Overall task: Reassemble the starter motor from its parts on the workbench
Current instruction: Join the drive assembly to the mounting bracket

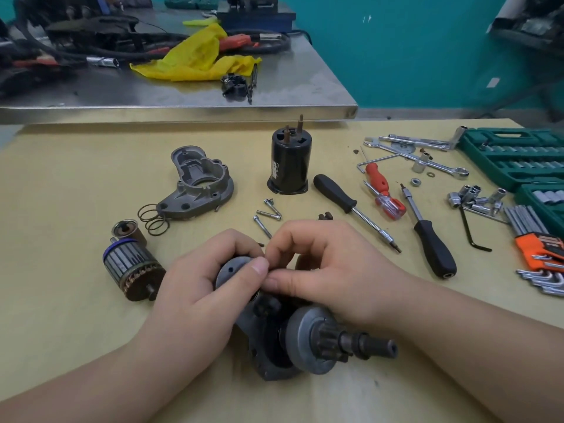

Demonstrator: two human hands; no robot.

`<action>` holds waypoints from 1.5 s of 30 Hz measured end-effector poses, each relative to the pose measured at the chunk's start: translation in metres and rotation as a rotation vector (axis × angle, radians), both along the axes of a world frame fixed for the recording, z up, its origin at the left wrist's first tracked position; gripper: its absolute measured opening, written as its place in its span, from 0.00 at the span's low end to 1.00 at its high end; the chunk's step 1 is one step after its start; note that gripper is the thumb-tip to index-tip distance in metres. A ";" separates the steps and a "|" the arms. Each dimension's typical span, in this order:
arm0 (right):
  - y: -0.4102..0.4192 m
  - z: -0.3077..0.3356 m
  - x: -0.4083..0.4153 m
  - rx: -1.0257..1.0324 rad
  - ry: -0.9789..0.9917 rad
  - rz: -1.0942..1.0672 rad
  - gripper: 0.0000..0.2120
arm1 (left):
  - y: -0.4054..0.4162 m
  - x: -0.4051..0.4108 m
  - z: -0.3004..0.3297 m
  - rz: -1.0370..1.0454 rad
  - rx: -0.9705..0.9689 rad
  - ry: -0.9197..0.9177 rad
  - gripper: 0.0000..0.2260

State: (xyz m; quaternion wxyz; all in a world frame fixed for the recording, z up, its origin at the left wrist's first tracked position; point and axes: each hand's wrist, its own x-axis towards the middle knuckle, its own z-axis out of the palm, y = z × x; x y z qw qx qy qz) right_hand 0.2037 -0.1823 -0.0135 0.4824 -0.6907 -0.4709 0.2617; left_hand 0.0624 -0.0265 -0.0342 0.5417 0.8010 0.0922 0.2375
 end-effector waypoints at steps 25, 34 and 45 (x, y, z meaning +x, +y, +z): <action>-0.011 0.038 0.057 -0.188 -0.263 -0.216 0.09 | 0.004 -0.001 0.005 -0.076 -0.143 0.058 0.13; -0.036 -0.007 0.148 -0.516 -0.580 -0.598 0.18 | 0.010 -0.004 0.001 -0.034 0.169 0.049 0.14; -0.034 -0.010 0.149 -0.685 -0.699 -0.686 0.27 | 0.011 0.001 -0.001 0.027 -0.051 -0.018 0.15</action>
